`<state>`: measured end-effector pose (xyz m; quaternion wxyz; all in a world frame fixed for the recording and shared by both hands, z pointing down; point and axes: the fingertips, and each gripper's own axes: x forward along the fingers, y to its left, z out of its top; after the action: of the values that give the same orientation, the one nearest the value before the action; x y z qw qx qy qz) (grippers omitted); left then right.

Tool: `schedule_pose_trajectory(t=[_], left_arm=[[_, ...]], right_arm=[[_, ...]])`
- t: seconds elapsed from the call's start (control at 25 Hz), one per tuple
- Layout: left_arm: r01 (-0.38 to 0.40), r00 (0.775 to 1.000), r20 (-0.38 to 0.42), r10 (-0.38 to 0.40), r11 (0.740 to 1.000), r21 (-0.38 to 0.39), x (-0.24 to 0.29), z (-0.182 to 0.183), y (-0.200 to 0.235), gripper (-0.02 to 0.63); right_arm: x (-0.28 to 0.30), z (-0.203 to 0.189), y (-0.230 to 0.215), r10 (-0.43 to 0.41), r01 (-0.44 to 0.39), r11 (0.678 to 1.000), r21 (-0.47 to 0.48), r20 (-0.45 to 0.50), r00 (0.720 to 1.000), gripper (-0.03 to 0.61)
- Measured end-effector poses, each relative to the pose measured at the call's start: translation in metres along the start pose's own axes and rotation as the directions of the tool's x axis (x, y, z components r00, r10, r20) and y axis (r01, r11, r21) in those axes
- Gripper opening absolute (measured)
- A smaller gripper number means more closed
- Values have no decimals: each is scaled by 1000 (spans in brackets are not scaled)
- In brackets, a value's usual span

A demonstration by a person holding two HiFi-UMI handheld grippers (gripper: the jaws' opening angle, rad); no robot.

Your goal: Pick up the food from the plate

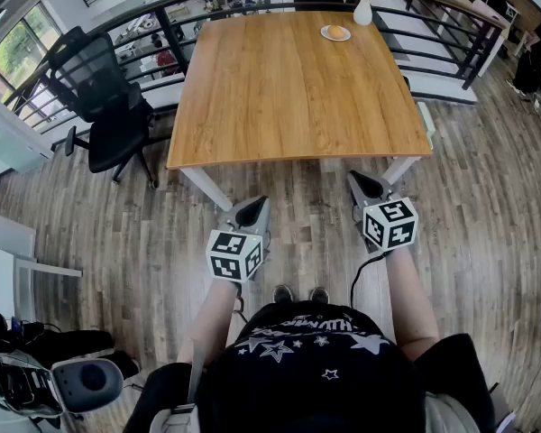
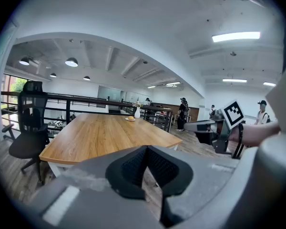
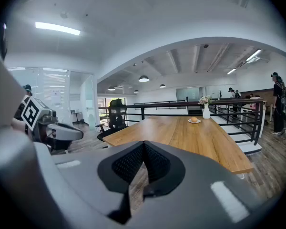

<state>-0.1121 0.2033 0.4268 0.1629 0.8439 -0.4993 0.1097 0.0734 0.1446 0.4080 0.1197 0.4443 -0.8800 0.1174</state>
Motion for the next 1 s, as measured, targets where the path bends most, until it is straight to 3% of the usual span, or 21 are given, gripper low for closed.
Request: schedule_pose_trajectory(t=[0.36, 0.6, 0.8, 1.0], left_arm=[[31, 1000, -1, -31, 1000, -6, -6, -14, -15, -2], [35, 999, -7, -35, 999, -15, -11, -15, -2, -2], [30, 999, -19, -30, 999, -44, -17, -28, 9, -2], [57, 998, -24, -59, 997, -50, -19, -36, 20, -2]], right_arm=[[-7, -5, 11, -4, 4, 1000, -4, -3, 1000, -2], [4, -5, 22, 3, -3, 1000, -5, -27, 1000, -2], [14, -2, 35, 20, -21, 998, -59, -22, 1000, 0], [29, -9, 42, -5, 4, 999, -36, -22, 1000, 0]])
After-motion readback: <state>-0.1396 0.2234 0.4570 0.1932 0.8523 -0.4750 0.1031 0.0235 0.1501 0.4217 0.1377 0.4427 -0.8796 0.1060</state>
